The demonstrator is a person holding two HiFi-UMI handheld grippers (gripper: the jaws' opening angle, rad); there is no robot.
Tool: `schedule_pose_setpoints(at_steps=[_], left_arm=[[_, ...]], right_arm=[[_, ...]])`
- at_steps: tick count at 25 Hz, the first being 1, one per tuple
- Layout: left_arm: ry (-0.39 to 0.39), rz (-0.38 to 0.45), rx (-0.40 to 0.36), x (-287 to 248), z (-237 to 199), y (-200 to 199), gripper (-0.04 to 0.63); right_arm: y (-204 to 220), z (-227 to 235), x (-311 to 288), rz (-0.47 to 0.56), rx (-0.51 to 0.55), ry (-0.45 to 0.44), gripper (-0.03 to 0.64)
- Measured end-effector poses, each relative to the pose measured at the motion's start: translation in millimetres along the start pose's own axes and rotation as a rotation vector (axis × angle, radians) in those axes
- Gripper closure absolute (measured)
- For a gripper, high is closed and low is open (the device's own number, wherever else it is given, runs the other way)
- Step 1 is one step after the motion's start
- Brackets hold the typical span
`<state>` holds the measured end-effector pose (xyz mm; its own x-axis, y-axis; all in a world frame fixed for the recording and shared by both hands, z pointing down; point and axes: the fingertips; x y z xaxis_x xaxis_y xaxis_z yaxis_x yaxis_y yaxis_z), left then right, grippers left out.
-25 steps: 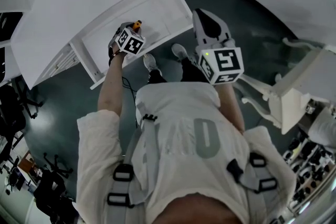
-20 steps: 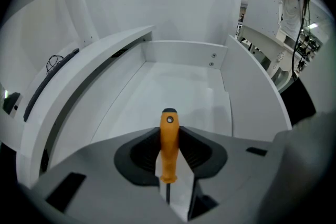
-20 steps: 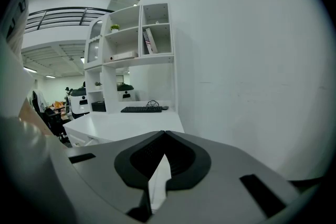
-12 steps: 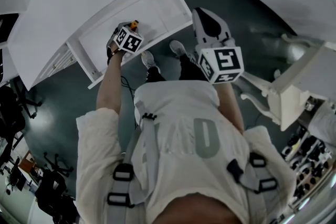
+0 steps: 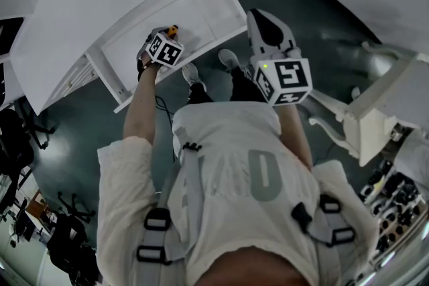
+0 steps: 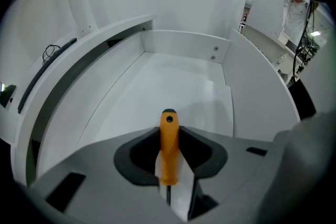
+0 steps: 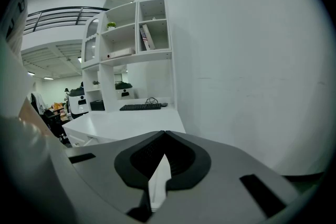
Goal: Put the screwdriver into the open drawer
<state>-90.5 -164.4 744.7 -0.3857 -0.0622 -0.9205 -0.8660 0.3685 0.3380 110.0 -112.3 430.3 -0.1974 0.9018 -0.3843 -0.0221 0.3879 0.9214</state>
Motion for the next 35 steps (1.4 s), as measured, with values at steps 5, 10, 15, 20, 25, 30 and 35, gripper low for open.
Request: schedule_pose_setpoints(at_steps=[5, 10, 15, 20, 25, 30, 35], left_arm=[[0.014, -0.012, 0.002, -2, 5, -1, 0.480], [0.026, -0.020, 0.007, -1, 1, -1, 0.470], [0.029, 0.004, 0.077, 1, -5, 1, 0.421], [0.076, 0.029, 0.146, 3, -1, -4, 0.367], [0.078, 0.051, 0.128, 6, 1, -21, 0.355], [0.067, 0.064, 0.145, 6, 2, -34, 0.354], [0.018, 0.095, 0.134, 15, -7, -48, 0.354]], right_arm=[[1, 0, 0, -0.002, 0.003, -0.014, 0.615], [0, -5, -4, -0.004, 0.006, -0.024, 0.615], [-1, -5, -7, -0.002, 0.003, -0.032, 0.615], [0, -3, -6, -0.001, 0.004, -0.037, 0.615], [-5, -5, -9, 0.008, 0.006, -0.054, 0.615], [-9, 1, -10, 0.020, 0.005, -0.057, 0.615], [-15, 3, -13, 0.035, 0.005, -0.065, 0.615]])
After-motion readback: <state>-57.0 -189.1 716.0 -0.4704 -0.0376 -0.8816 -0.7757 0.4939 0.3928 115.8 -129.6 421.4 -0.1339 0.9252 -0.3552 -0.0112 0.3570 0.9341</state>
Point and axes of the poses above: the fingertips, and each gripper's own axes: x backward along the fingers, z to its right, y out of its underside, and after that the axes turned 15 degrees about y, right-handed
